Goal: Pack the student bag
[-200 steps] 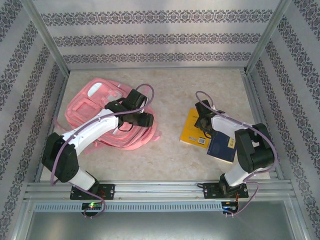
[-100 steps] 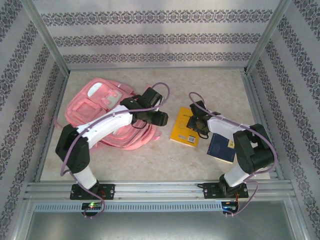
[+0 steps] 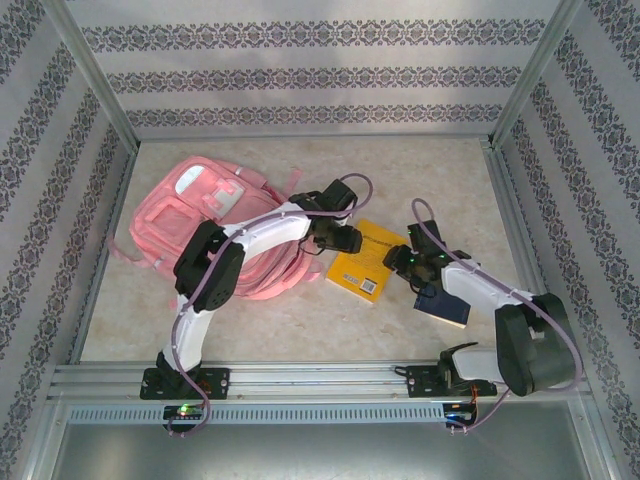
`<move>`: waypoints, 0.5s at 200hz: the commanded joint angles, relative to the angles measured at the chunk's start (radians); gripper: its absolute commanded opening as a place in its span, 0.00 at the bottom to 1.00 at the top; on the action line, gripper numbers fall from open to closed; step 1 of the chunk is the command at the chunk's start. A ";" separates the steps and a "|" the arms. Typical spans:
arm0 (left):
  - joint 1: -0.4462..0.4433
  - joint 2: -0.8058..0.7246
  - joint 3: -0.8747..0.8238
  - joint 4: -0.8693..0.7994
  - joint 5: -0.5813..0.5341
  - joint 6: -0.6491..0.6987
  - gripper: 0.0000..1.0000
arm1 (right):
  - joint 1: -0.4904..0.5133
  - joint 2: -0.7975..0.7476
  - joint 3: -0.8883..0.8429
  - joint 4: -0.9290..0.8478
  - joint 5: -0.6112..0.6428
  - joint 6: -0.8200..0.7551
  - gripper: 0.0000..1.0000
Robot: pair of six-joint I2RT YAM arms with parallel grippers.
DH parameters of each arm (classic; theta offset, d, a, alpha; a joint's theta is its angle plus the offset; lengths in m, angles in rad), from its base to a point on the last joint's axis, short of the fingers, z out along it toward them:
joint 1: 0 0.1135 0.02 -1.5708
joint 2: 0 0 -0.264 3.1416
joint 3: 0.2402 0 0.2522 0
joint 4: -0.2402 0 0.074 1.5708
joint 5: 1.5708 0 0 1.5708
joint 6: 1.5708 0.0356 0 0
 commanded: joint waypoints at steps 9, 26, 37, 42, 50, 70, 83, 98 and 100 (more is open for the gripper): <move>-0.011 0.038 0.065 -0.021 -0.036 0.048 0.54 | -0.068 0.010 -0.049 0.110 -0.146 0.036 0.55; -0.011 0.065 0.081 -0.033 -0.024 0.059 0.52 | -0.110 0.048 -0.082 0.217 -0.249 0.048 0.55; -0.011 0.077 0.081 -0.030 -0.010 0.059 0.51 | -0.131 0.078 -0.095 0.274 -0.307 0.052 0.54; -0.011 0.081 0.080 -0.028 -0.005 0.058 0.50 | -0.134 0.091 -0.098 0.291 -0.324 0.048 0.53; -0.011 0.086 0.078 -0.026 0.002 0.059 0.49 | -0.138 0.111 -0.096 0.305 -0.344 0.037 0.52; -0.011 0.090 0.070 -0.017 0.022 0.061 0.47 | -0.138 0.145 -0.096 0.327 -0.363 0.031 0.50; -0.011 0.092 0.062 -0.012 0.031 0.059 0.44 | -0.137 0.162 -0.096 0.343 -0.380 0.032 0.49; -0.011 0.092 0.054 -0.011 0.039 0.063 0.43 | -0.134 0.173 -0.096 0.352 -0.397 0.023 0.47; -0.011 0.092 0.053 -0.011 0.040 0.064 0.43 | -0.134 0.173 -0.095 0.352 -0.397 0.019 0.47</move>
